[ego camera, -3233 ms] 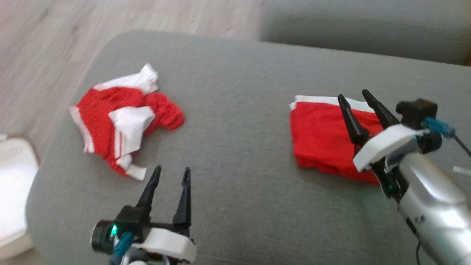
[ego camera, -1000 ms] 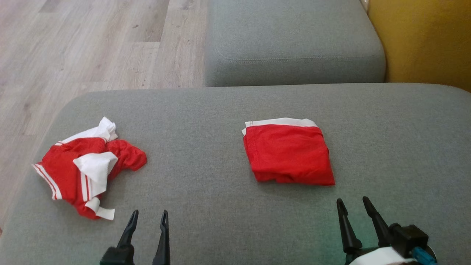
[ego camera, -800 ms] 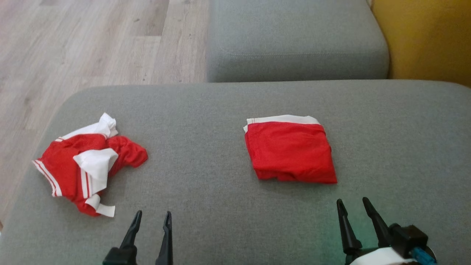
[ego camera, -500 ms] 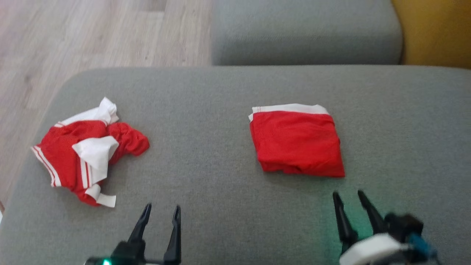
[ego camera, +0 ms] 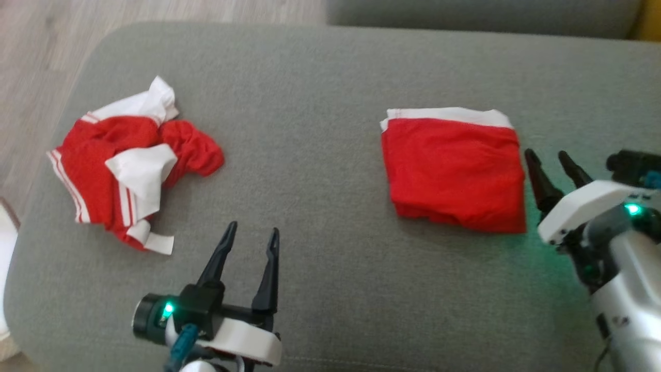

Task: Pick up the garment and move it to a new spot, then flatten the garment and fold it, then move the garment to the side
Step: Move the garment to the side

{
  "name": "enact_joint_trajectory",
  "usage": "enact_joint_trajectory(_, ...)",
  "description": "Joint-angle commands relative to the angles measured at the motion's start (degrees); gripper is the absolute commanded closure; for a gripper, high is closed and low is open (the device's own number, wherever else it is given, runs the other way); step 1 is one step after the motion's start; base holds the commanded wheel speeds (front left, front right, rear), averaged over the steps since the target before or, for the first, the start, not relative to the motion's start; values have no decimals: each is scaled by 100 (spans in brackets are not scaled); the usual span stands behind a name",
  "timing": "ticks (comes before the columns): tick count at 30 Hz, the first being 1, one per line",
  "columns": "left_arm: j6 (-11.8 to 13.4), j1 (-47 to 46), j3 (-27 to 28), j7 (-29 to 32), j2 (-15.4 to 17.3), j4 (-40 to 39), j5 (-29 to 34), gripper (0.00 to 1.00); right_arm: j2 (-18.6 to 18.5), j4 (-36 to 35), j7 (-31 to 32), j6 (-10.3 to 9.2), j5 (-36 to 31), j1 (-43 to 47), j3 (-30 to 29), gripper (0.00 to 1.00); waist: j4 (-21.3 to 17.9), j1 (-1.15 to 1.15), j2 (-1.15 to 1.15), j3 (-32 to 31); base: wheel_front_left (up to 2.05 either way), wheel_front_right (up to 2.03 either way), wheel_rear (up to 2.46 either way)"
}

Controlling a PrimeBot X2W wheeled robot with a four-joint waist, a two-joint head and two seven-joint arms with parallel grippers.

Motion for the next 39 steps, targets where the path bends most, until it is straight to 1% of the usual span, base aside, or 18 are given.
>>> enact_joint_trajectory(1, 28, -264, 113, -45, -26, -181, -51, 0, -153, -22, 189, 37, 158, -205, 160, 0, 140, -2, 0, 164, 0, 0, 0)
enact_joint_trajectory(5, 101, -370, 28, -45, -26, -181, -118, 0, -366, 175, 658, 37, 480, -339, 467, 0, 221, -2, 0, 308, 0, 0, 0)
enact_joint_trajectory(8, 141, -402, 11, -45, -26, -198, -134, 0, -399, 156, 844, 37, 672, -327, 648, 0, 217, -2, 0, 368, 0, 0, 0)
enact_joint_trajectory(9, 160, -416, 8, -45, -26, -204, -139, 0, -411, 142, 945, 37, 760, -314, 744, 6, 206, -2, 0, 393, 0, 0, 0)
enact_joint_trajectory(10, 179, -429, 6, -45, -26, -210, -143, 0, -431, 128, 1040, 37, 834, -301, 835, 37, 190, -2, 0, 420, 0, 0, 0)
enact_joint_trajectory(11, 197, -444, 1, -45, -26, -216, -148, 0, -461, 101, 1099, 37, 890, -298, 915, 65, 172, -2, 0, 448, 0, 0, 0)
enact_joint_trajectory(12, 213, -462, -5, -45, -26, -222, -154, 0, -498, 94, 1125, 37, 930, -301, 954, 100, 153, -2, 0, 475, 0, 0, 0)
enact_joint_trajectory(16, 236, -580, -32, -45, -26, -279, -185, 0, -740, 37, 1087, 37, 921, -363, 1058, 100, 37, -2, 0, 610, 0, 0, 0)
enact_joint_trajectory(20, 248, -744, -38, -45, -26, -377, -212, 0, -1192, -86, 951, 37, 670, -493, 1072, 100, -163, -2, 0, 820, 0, 0, 0)
enact_joint_trajectory(23, 242, -906, -41, -45, -26, -471, -217, 0, -1624, -249, 966, 37, 525, -615, 972, 100, -350, -2, 0, 1055, 0, 0, 0)
enact_joint_trajectory(27, 198, -1208, -107, -45, -26, -606, -193, 0, -2349, -551, 1156, 37, 370, -719, 795, 100, -586, -2, 0, 1450, 0, 0, 0)
enact_joint_trajectory(30, 124, -1492, -199, -45, -26, -648, -133, 0, -2889, -743, 1237, 37, 247, -744, 556, 100, -713, -2, 0, 1756, 0, 0, 0)
enact_joint_trajectory(33, 52, -1792, -283, -45, -26, -681, -65, 0, -3309, -812, 1223, 37, 158, -716, 241, 100, -798, -2, 0, 2019, 0, 0, 0)
enact_joint_trajectory(36, 26, -2044, -354, -45, -26, -731, -45, 0, -3637, -802, 1153, 37, 108, -642, -68, 100, -830, -2, 0, 2221, 0, 0, 0)
enact_joint_trajectory(39, 27, -2220, -413, -45, -26, -795, -32, 0, -3848, -800, 1125, 37, 13, -648, -383, 100, -843, -2, 0, 2366, 0, 0, 0)
